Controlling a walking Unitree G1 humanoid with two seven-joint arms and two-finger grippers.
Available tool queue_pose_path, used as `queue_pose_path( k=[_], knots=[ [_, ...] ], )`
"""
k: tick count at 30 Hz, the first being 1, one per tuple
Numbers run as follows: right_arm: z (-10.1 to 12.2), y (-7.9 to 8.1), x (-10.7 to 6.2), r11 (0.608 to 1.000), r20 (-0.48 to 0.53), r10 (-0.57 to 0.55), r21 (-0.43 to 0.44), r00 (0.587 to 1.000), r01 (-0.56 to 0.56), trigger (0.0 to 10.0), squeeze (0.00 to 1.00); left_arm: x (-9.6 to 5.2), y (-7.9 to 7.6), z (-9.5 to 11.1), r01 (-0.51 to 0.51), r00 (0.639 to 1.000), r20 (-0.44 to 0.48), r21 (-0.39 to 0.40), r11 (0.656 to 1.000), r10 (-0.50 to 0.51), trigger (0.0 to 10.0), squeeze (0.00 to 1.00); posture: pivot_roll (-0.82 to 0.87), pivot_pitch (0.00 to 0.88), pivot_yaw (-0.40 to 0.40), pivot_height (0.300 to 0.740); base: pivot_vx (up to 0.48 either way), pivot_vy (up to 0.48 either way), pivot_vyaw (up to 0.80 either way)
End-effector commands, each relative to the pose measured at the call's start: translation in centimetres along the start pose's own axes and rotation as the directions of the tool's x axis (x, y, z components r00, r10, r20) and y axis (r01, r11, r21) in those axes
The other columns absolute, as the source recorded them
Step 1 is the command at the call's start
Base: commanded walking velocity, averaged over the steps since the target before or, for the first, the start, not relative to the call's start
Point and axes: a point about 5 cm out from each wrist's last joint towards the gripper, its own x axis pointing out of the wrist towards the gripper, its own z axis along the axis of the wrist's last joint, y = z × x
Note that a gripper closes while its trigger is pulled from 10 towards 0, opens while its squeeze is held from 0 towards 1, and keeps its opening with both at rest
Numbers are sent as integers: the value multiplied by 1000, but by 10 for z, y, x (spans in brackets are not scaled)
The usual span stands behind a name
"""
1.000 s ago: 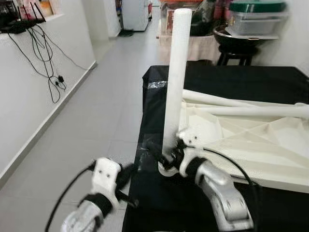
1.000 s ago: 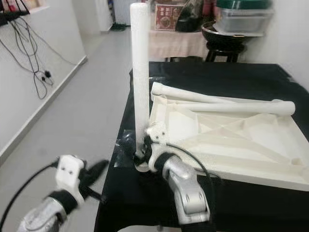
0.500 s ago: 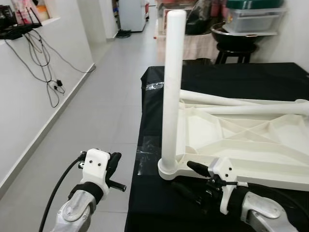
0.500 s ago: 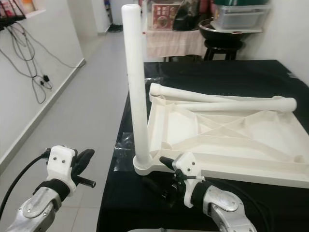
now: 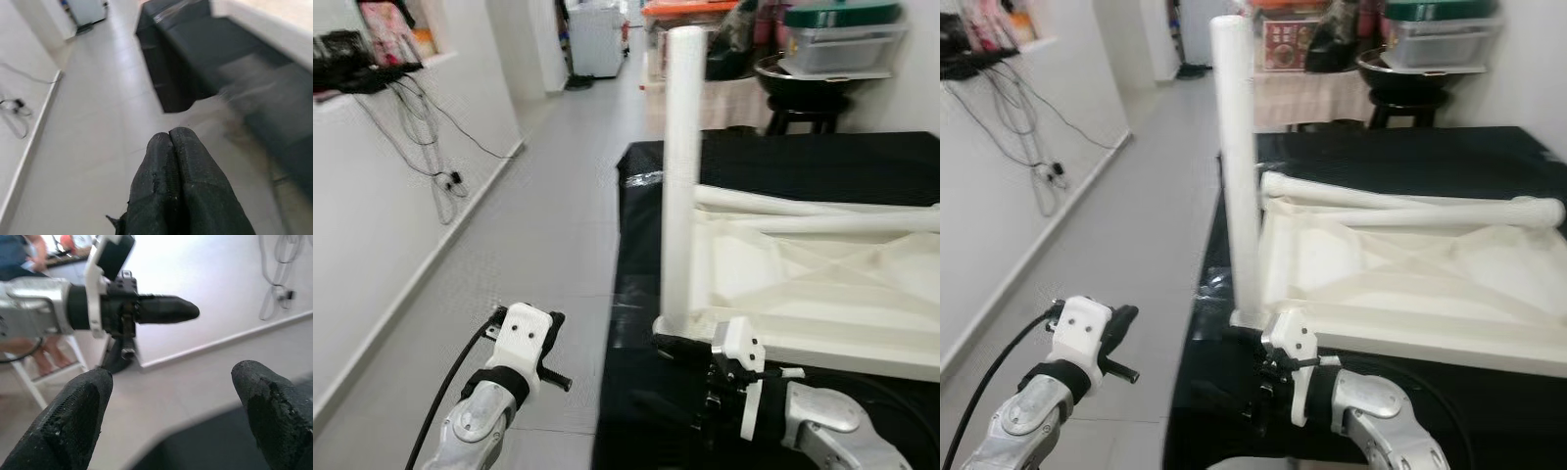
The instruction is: Building children table
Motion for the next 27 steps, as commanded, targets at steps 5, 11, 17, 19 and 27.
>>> queue_pose_path(
  k=[5,11,17,19,27],
  knots=[
    [-1,0,5,999,-10,35,8,999,-35,10000,0,2,3,-6,-2,1000,-26,44,999,3,10000,0,-6,0,32,740,-240,418,0],
    [-2,-22,17,990,-2,-134,-41,991,134,10000,0,8,5,-4,-18,1000,-10,74,997,19,10000,0,-6,0,20,740,-242,418,0],
    [-3,-52,28,914,9,-404,-19,915,404,10000,0,11,5,0,-29,999,25,83,996,27,10000,0,-1,0,16,740,-202,417,0],
    [-1,-58,29,891,14,-454,-21,891,454,10000,0,11,5,1,-30,999,31,77,997,28,10000,0,-3,0,16,740,0,210,0],
    [3,-78,29,759,21,-649,-52,761,649,10000,0,12,-2,1,23,999,33,-25,999,-22,10000,0,-7,0,16,740,0,0,0]
  ],
)
